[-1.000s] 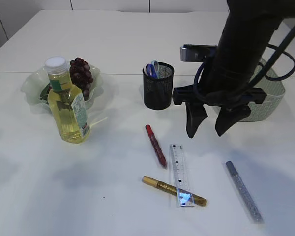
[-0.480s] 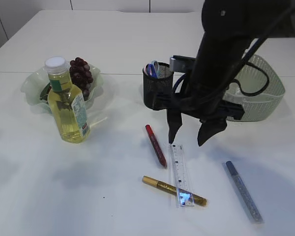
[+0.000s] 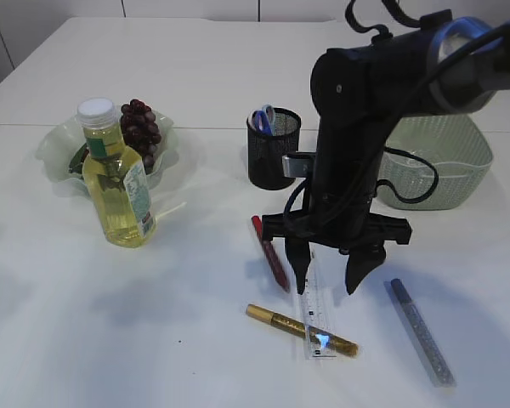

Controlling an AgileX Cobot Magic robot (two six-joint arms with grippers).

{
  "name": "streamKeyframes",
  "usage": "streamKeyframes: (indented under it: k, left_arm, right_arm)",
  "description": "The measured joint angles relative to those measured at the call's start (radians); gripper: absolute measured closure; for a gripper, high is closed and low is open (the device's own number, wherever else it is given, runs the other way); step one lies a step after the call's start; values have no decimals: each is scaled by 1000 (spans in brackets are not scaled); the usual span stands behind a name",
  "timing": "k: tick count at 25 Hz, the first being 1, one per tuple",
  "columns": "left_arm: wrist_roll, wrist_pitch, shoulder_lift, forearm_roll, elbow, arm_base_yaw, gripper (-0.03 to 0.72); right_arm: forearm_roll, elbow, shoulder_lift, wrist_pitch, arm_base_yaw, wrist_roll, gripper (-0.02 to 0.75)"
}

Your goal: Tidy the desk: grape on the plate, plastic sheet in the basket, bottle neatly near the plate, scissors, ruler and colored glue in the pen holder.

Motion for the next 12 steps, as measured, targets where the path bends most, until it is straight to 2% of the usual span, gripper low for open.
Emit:
streamKeyframes:
  k: [12]
  left_arm:
    - [0,-4,0,0,0,0,316]
  right_arm:
    - [-12,-2,30,-66,0,45,258]
